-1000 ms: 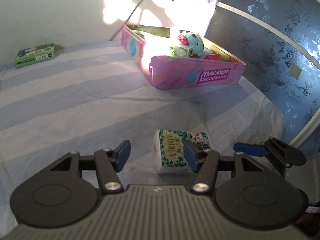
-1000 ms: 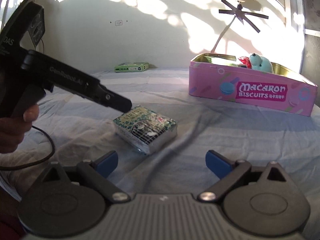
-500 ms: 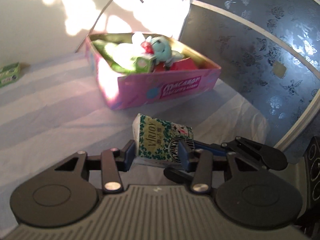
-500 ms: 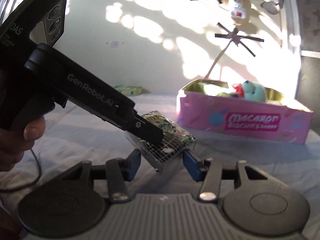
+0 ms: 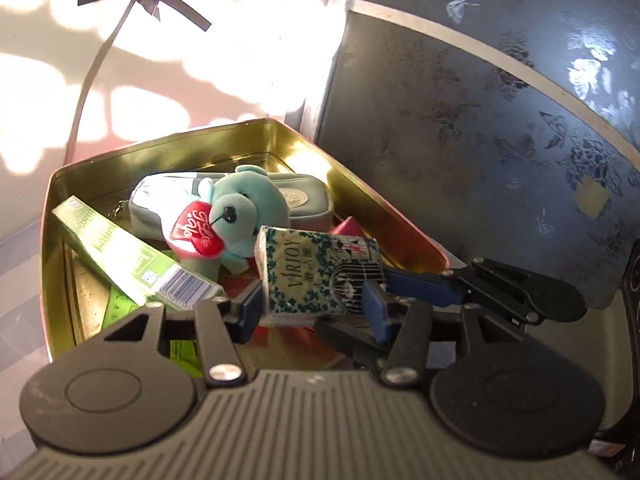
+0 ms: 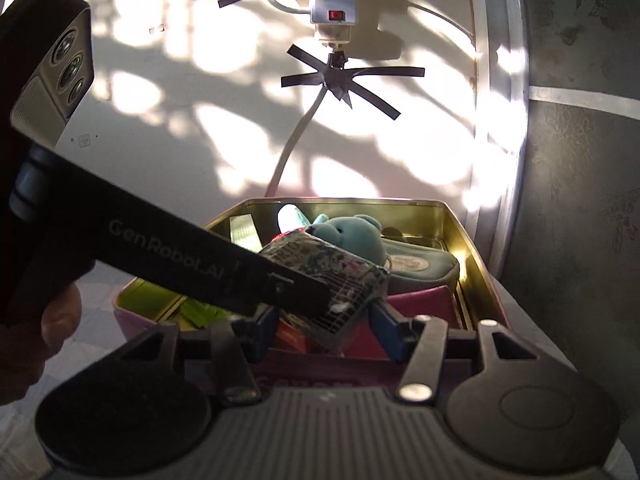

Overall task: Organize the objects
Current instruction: 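Carry the tissue pack with the right gripper and release it into the tin, then withdraw the right gripper from the tin and move it to the green medicine box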

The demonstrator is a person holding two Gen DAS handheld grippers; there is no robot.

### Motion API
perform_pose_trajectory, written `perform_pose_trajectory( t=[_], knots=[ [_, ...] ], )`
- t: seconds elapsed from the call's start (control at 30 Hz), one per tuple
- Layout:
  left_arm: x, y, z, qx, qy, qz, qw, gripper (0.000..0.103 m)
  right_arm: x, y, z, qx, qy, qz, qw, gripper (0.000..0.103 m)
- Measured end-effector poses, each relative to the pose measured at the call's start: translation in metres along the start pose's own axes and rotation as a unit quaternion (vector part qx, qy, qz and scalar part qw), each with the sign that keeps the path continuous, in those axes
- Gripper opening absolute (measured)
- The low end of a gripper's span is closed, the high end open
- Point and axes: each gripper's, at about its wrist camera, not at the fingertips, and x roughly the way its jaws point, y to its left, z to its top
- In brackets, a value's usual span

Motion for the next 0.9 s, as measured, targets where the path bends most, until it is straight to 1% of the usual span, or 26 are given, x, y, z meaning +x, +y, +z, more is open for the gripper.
perform_pose_trajectory(
  t=[0.1,0.13,0.23,0.27,0.3,0.33,0.37,0.4,0.43,0.5,0.57,0.67,0.83,0.9],
  knots=[
    [0.029,0.012,0.013,-0.032,0.025,0.01,0.9991,0.055,0.036,-0.013,0.01,-0.004,0.04,0.005,0.999,0.052],
    [0.036,0.018,0.016,-0.042,0.029,0.012,0.9986,0.058,0.048,-0.017,0.013,-0.002,0.052,0.007,0.999,0.052],
    [0.051,0.031,0.028,-0.076,0.034,0.008,0.9965,0.059,0.072,-0.024,0.022,0.01,0.059,-0.001,0.998,0.055],
    [0.053,0.033,0.032,-0.084,0.033,0.009,0.9959,0.06,0.078,-0.025,0.026,0.01,0.057,-0.011,0.998,0.056],
    [0.055,0.035,0.034,-0.087,0.03,0.013,0.9956,0.061,0.084,-0.026,0.029,0.009,0.056,-0.025,0.998,0.06],
    [0.055,0.035,0.036,-0.088,0.023,0.022,0.9956,0.062,0.087,-0.027,0.031,0.011,0.054,-0.032,0.998,0.06],
    [0.053,0.035,0.037,-0.088,0.017,0.03,0.9955,0.064,0.085,-0.028,0.032,0.019,0.046,-0.026,0.998,0.062],
    [0.051,0.034,0.038,-0.09,0.012,0.034,0.9953,0.065,0.082,-0.029,0.032,0.025,0.038,-0.023,0.999,0.074],
    [0.045,0.033,0.036,-0.093,0.005,0.03,0.9952,0.065,0.076,-0.029,0.03,0.029,0.03,-0.029,0.999,0.079],
    [0.031,0.03,0.03,-0.095,-0.012,0.018,0.9952,0.069,0.058,-0.026,0.024,0.015,0.005,-0.034,0.999,0.088],
    [0.017,0.024,0.025,-0.094,-0.028,0.021,0.9949,0.07,0.039,-0.022,0.017,0.005,-0.019,-0.044,0.999,0.089],
    [0.0,0.014,0.013,-0.09,-0.035,0.029,0.9949,0.07,0.013,-0.013,0.006,0.015,-0.044,-0.04,0.998,0.088],
    [-0.026,0.006,-0.014,-0.065,-0.039,0.066,0.9949,0.07,-0.024,0.003,-0.016,0.044,-0.07,-0.044,0.996,0.088],
    [-0.037,0.003,-0.025,-0.061,-0.041,0.078,0.9942,0.07,-0.039,0.007,-0.026,0.065,-0.079,-0.047,0.994,0.088]
  ],
)
